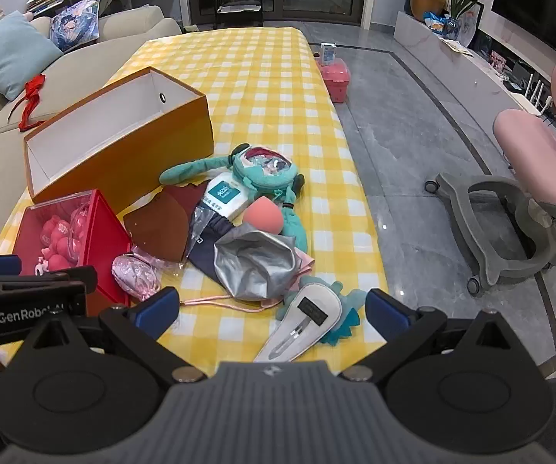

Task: Organize soft objects
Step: 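Move both tools toward the pile of soft items on the table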

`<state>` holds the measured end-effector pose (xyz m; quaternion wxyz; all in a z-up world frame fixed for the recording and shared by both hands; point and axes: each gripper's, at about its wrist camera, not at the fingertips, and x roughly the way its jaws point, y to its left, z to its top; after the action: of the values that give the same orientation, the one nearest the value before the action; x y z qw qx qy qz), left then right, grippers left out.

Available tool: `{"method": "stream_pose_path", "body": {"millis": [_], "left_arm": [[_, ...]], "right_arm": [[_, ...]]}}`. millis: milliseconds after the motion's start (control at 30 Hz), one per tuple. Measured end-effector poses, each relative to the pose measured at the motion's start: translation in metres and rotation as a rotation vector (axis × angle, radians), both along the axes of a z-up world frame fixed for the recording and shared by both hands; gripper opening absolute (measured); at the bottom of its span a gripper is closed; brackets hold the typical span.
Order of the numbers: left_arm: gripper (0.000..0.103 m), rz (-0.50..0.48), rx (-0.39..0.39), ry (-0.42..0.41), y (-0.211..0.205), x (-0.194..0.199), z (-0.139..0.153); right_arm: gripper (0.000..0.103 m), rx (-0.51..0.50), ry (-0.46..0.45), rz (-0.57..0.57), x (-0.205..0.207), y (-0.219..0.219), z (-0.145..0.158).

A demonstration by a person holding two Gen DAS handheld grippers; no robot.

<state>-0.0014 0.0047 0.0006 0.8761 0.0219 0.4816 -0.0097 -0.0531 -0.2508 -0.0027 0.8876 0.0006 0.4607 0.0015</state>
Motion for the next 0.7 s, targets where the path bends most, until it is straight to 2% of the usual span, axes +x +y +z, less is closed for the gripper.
{"method": "stream_pose_path", "body": {"millis": [700], "left_arm": [[0.098,-0.002,-0.004,0.002,-0.0005,-0.0009,-0.0011]], "right_arm": [[0.1,-0.007,-0.002,-0.001,-0.0008,0.0013,-0.0005]]}}
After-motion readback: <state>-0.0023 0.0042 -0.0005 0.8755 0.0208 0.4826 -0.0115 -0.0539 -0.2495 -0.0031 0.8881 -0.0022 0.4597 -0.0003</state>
